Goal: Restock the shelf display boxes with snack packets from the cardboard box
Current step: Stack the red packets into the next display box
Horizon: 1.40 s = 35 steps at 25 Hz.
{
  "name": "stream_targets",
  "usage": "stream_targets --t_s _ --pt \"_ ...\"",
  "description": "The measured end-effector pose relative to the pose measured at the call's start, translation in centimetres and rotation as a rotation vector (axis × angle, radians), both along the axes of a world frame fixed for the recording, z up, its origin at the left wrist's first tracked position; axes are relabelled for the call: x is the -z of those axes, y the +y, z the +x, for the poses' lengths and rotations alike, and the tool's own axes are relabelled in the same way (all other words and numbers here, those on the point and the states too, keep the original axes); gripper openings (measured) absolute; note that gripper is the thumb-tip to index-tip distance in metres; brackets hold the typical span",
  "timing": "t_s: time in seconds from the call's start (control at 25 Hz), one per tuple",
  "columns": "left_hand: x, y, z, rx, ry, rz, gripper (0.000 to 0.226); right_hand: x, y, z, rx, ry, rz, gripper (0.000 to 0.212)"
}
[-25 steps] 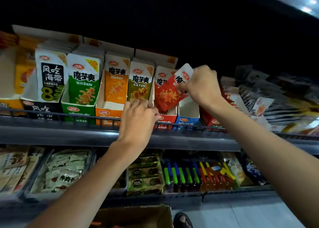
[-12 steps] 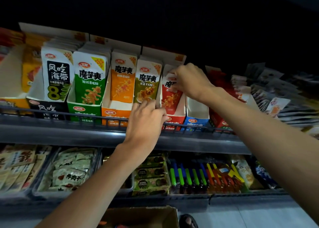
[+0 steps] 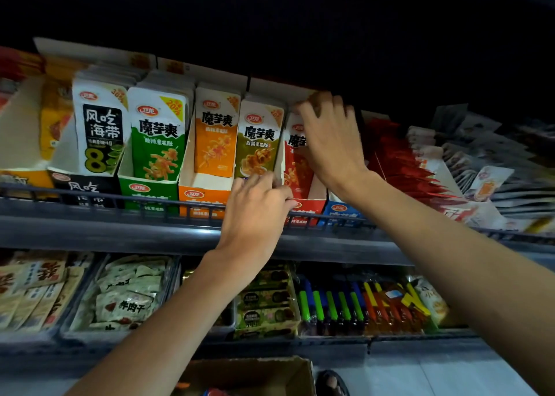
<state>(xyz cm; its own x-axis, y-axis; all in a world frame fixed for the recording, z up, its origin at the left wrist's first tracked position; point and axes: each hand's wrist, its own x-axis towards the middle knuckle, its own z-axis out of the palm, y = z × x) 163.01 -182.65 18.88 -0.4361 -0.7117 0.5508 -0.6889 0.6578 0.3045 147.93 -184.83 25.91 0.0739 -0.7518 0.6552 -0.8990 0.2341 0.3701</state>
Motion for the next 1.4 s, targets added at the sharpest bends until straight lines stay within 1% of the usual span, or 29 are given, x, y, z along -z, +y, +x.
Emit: stream_targets --t_s 0.08,0.16,0.24,0.32,0.4,0.56,0.8,0.88,1.0,1.04,1.12,1.16,1.24,1.32,1.4 --pt "0.0 0.0 0.0 -0.008 -0.002 -0.003 0.025 0.3 0.2 0.1 -0.008 0.086 0.023 0.039" --pt "-0.1 0.1 0.1 -0.014 -0.002 -0.008 0.025 0.7 0.4 0.2 -0.032 0.079 0.157 0.039" --pt "-0.1 0.2 0.1 -0.010 -0.008 -0.008 0.025 1.0 0.5 0.3 0.004 0.003 0.292 0.054" --pt "-0.1 0.2 0.0 -0.006 -0.016 -0.004 0.026 1.0 0.2 0.5 0.045 -0.011 0.318 0.068" --pt "-0.1 0.0 0.0 -0.005 -0.021 -0.001 0.028 0.9 -0.2 0.8 0.063 0.005 0.325 0.069" --pt "0.0 0.0 -0.1 -0.007 -0.035 -0.006 0.028 1.1 -0.6 1.1 0.087 0.038 0.319 0.062" --pt "0.0 0.3 0.5 0.028 -0.022 -0.082 0.021 0.9 0.5 1.1 0.025 -0.018 0.266 0.050" --pt "-0.1 0.8 1.0 0.030 -0.024 -0.129 0.023 0.8 1.8 1.1 -0.044 -0.071 0.218 0.041" --pt "-0.2 1.7 2.5 0.047 0.010 -0.183 0.026 0.9 4.4 1.5 -0.148 -0.167 0.129 0.022" --pt "-0.1 2.0 3.3 0.064 0.015 -0.192 0.025 1.1 5.4 1.8 -0.185 -0.219 0.137 0.017" --pt "0.5 2.7 5.0 0.113 0.009 -0.190 0.019 1.7 7.7 2.6 -0.267 -0.352 0.206 0.015" --pt "1.0 3.1 6.0 0.140 -0.014 -0.165 0.016 2.4 8.9 3.0 -0.307 -0.428 0.253 0.017" --pt "2.3 4.1 7.7 0.182 -0.123 -0.024 0.016 4.8 11.5 4.2 -0.342 -0.559 0.377 0.021" --pt "4.3 4.9 9.3 0.178 -0.325 0.199 0.016 8.5 13.9 5.7 -0.324 -0.591 0.565 0.022" --pt "7.0 5.7 11.2 0.190 -0.542 0.460 0.014 13.0 15.8 7.5 -0.285 -0.592 0.819 0.023"
